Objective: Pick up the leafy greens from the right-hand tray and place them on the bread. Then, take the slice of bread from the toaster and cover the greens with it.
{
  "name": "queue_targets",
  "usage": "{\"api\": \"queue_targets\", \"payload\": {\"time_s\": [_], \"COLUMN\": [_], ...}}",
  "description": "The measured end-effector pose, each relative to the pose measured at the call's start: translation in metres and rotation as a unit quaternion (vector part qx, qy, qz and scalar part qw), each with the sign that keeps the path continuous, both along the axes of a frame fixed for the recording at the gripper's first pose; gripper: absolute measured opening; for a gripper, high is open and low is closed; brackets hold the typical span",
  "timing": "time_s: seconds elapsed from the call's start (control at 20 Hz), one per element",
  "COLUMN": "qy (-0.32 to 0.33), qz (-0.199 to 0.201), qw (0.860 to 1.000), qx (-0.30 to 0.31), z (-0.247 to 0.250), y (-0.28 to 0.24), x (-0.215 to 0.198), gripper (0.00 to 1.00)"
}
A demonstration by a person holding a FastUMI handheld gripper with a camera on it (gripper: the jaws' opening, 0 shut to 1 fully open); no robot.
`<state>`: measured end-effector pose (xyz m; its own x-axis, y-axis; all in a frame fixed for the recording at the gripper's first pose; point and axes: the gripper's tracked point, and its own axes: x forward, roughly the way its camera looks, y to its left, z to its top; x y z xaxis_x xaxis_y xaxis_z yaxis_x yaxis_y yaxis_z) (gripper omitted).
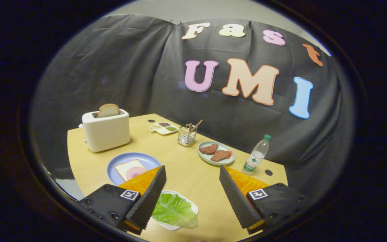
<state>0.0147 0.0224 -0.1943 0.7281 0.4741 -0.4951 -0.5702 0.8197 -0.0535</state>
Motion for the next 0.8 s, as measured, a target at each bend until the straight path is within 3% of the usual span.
{"api": "queue_targets", "payload": {"time_s": [0.45,0.8], "qy": [0.075,0.15], "qz": [0.06,0.08], "qw": [0.995,0.983], "qx": [-0.032,-0.072], "z": [-0.07,-0.132], "y": [0.019,0.017], "x": [-0.021,-0.043], "gripper": [1.0,1.0]}}
